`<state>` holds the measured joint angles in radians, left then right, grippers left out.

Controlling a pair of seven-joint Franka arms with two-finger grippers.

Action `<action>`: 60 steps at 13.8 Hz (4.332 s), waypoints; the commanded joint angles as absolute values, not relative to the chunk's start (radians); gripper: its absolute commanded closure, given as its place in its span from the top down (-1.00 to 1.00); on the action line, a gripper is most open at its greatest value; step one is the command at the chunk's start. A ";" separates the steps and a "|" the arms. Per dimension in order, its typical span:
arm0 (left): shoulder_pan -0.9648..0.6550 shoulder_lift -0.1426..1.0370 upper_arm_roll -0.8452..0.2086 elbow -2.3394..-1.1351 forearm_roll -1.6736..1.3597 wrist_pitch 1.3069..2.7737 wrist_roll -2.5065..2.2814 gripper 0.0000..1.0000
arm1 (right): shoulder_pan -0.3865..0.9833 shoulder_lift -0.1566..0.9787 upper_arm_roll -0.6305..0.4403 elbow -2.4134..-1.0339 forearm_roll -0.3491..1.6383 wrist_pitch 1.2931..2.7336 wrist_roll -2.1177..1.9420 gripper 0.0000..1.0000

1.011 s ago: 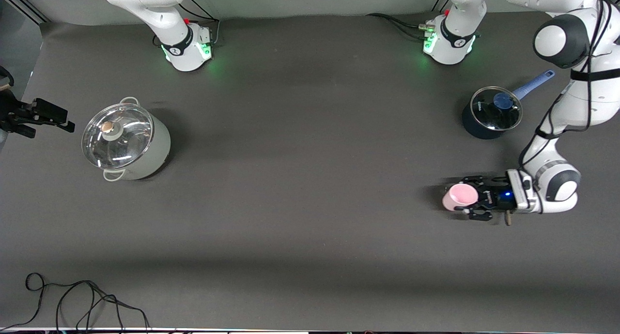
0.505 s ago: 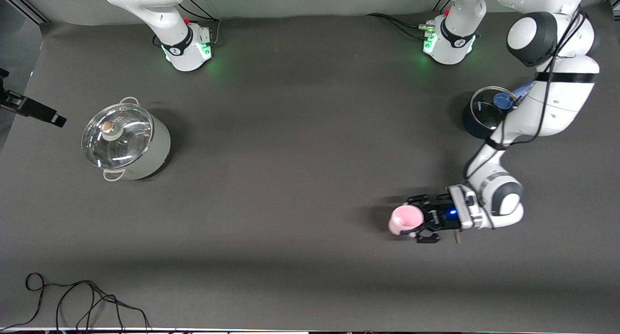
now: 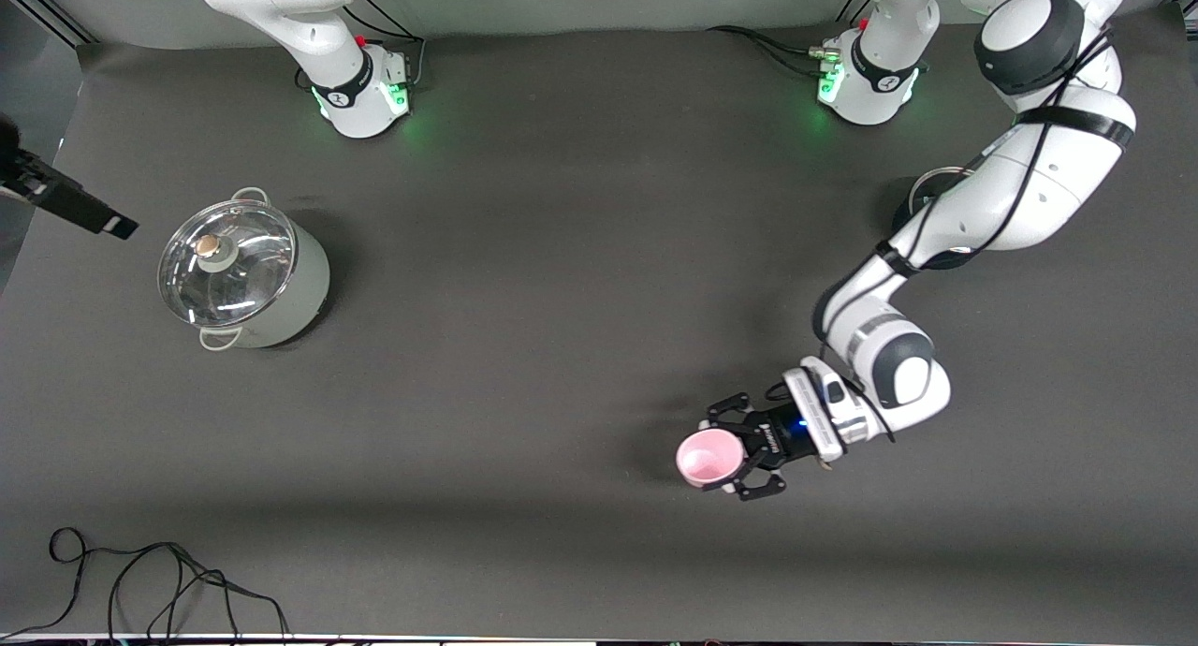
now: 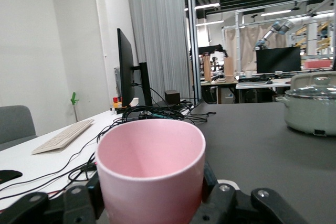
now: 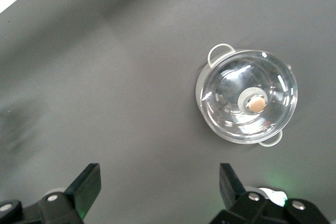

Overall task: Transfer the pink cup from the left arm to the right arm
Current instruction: 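Lift the pink cup and carry it toward the table's middle, then hold the cup with the left gripper while the right gripper reaches it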

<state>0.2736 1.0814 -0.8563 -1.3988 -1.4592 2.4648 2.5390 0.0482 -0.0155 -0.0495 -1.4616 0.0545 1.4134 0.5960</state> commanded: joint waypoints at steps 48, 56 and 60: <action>-0.555 1.006 -0.784 -0.799 -1.456 3.341 2.051 -1.00 | 0.479 0.540 -0.043 -1.000 0.041 1.723 1.048 0.97; -0.555 1.008 -0.784 -0.799 -1.454 3.341 2.051 -1.00 | 0.477 0.532 -0.048 -0.999 0.034 1.695 1.046 -0.28; -0.555 1.008 -0.782 -0.799 -1.454 3.341 2.051 -1.00 | 0.476 0.532 -0.051 -0.997 0.032 1.690 1.045 -1.00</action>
<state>-0.5389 1.0195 -0.7976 -0.8071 -1.4591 3.3336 2.0686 0.4763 0.5303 -0.0536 -1.0193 0.0503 1.7046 1.0366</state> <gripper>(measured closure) 0.308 0.762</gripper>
